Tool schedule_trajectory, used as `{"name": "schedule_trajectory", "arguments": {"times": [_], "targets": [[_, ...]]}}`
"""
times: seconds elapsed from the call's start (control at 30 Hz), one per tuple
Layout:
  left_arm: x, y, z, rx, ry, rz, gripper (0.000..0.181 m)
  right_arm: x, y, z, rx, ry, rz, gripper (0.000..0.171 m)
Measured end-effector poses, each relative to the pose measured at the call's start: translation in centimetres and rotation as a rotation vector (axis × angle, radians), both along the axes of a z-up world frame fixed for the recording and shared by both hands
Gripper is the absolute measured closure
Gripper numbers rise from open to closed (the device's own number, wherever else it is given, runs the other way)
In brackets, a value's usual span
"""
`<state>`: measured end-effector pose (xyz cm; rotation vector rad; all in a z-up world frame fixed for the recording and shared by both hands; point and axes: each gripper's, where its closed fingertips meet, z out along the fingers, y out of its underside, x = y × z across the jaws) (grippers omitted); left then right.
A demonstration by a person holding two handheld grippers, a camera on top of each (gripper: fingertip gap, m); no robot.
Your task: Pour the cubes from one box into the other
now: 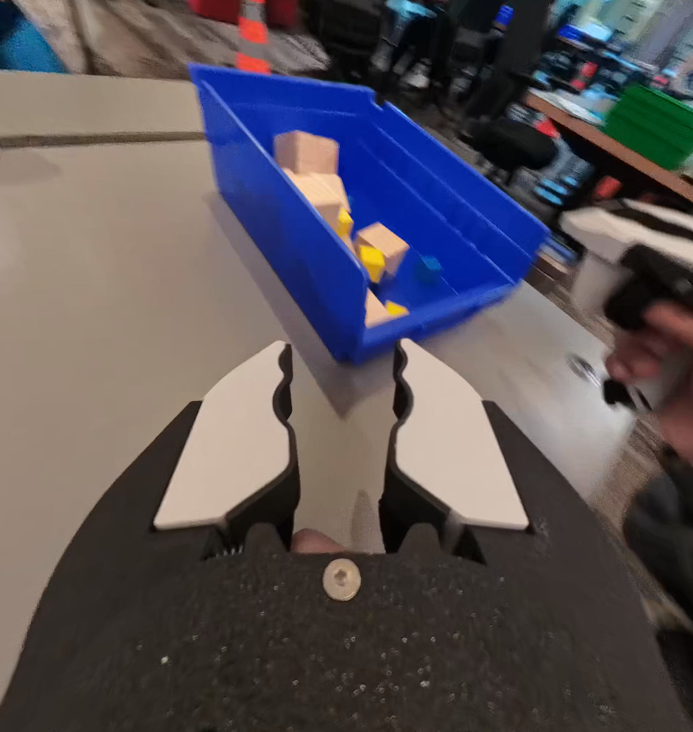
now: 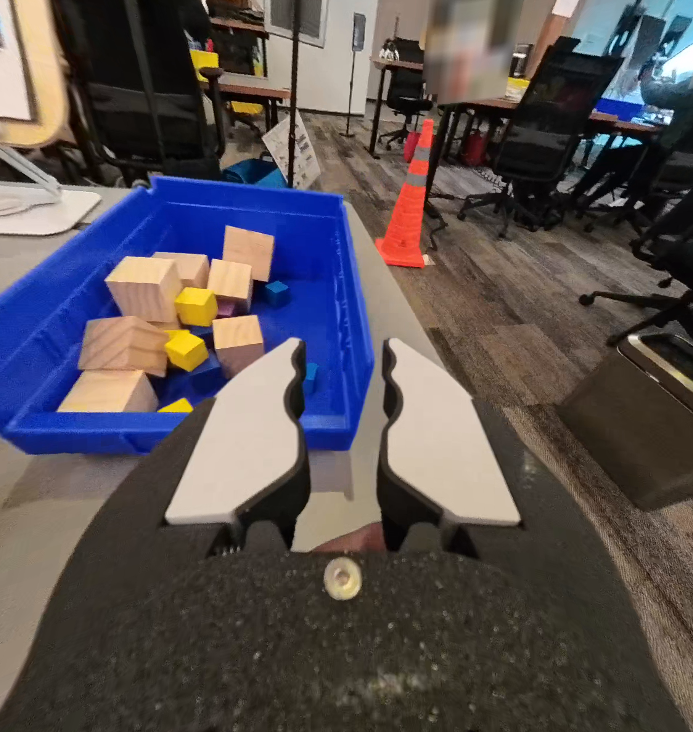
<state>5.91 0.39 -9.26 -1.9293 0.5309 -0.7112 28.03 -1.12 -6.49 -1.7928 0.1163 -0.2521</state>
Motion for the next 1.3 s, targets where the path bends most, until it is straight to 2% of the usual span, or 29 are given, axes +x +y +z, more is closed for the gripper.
{"name": "schedule_trajectory", "arguments": {"times": [0.07,0.17,0.23,0.3,0.37,0.43,0.53,0.6,0.77,1.0,1.17,1.3], "targets": [[1.9,2.0,0.4,0.067,-0.001,0.093,0.139,0.9,0.7,-2.0,-0.039,0.041,-0.020,0.135],[4.3,3.7,-1.3,0.051,0.123,0.153,0.134,0.9,1.4,-4.5,-0.101,0.096,0.037,0.133],[5.8,4.8,-2.3,0.027,0.141,0.167,0.134,1.8,2.0,-5.3,-0.129,0.097,0.030,0.132],[6.3,6.0,-3.2,-0.009,0.159,0.220,0.146,1.9,2.6,-7.0,-0.190,0.174,0.029,0.130],[6.2,6.7,-3.4,-0.036,0.152,0.271,0.154,1.9,3.0,-7.8,-0.221,0.229,0.032,0.148],[5.6,6.8,-3.3,-0.042,0.157,0.306,0.172,1.9,3.4,-7.3,-0.176,0.255,0.038,0.168],[5.2,6.4,-3.3,-0.010,0.256,0.295,0.174,1.8,3.6,-6.9,-0.151,0.250,0.018,0.169],[4.1,6.0,-3.0,-0.018,0.253,0.304,0.175,0.9,3.7,-6.1,-0.156,0.197,0.019,0.169],[-2.4,5.5,-1.1,-0.055,0.187,0.381,0.177,-5.7,3.9,-3.4,-0.101,0.169,0.104,0.170],[-17.1,5.3,2.3,0.050,0.191,0.518,0.178,-20.1,5.0,-0.9,-0.005,0.127,0.213,0.170],[-26.5,5.6,1.4,0.020,0.226,0.580,0.178,-29.6,6.1,-3.5,-0.075,0.149,0.286,0.170],[-31.0,6.3,-1.8,-0.009,0.258,0.602,0.177,-34.1,5.8,-7.1,-0.210,0.126,0.355,0.168]]}}
